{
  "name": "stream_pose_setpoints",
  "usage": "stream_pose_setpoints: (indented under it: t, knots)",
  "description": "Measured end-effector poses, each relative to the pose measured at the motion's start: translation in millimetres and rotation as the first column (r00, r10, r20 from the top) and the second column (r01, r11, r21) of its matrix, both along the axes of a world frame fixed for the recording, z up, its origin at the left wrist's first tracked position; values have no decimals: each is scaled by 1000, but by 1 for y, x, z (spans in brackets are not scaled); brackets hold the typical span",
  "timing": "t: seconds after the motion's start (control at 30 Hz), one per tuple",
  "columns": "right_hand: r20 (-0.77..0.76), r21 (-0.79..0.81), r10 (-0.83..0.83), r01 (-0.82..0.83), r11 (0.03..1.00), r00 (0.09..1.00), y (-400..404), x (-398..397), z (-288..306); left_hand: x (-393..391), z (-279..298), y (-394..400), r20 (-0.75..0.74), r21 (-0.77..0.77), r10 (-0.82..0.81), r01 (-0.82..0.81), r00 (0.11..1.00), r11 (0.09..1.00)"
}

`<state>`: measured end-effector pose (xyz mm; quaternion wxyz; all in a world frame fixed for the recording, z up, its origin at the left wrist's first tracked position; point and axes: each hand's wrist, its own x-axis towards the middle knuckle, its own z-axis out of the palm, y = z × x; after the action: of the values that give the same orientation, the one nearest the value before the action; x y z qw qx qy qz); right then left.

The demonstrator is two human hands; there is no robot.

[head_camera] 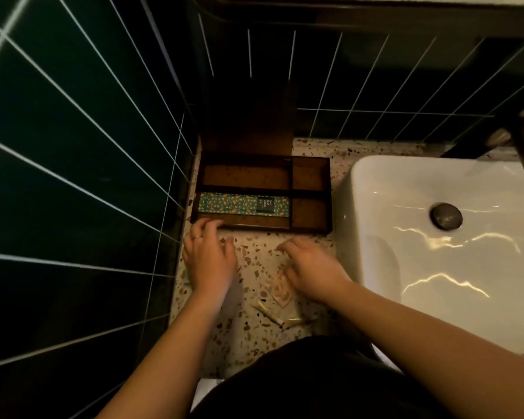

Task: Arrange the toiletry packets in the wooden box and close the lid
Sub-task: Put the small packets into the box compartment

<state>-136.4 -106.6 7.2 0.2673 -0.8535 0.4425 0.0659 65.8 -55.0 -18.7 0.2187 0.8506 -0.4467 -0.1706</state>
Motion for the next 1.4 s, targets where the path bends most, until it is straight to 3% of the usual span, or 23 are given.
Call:
stream_pose_setpoints:
  t: [0.17, 0.3, 0.4, 0.57, 0.77, 0.9, 1.17, 1.4]
  knots:
    - [-196, 2, 189, -193, 981, 962, 15, -3, -22, 13, -18, 26, -32, 219, 65, -56, 997, 974]
    - [-304, 31, 298, -304, 952, 905, 17, -12, -34, 20, -26, 31, 3, 285, 42, -41, 999, 958]
    - [-328, -21, 287, -311, 950, 900, 16, -11, -35, 23, -27, 29, -21, 276, 60, -52, 998, 960]
    - [-347, -32, 169, -192, 981, 922, 9, -6, -33, 22, -26, 25, -191, 205, 75, -35, 979, 978]
    - [-253, 141, 52, -16, 990, 966, 6, -5, -34, 15, -19, 25, -326, 139, 53, -8, 944, 990]
    - [-84, 237, -98, 115, 965, 992, -5, -1, -16, 16, -4, 15, -415, 32, 44, -34, 909, 999]
    - [242, 174, -297, 260, 950, 924, -60, 34, 37, 36, 30, -48, -341, -174, 33, -98, 940, 980]
    - [176, 71, -234, 225, 972, 956, -104, 73, 25, 44, 17, -89, -247, -119, -26, -4, 969, 993]
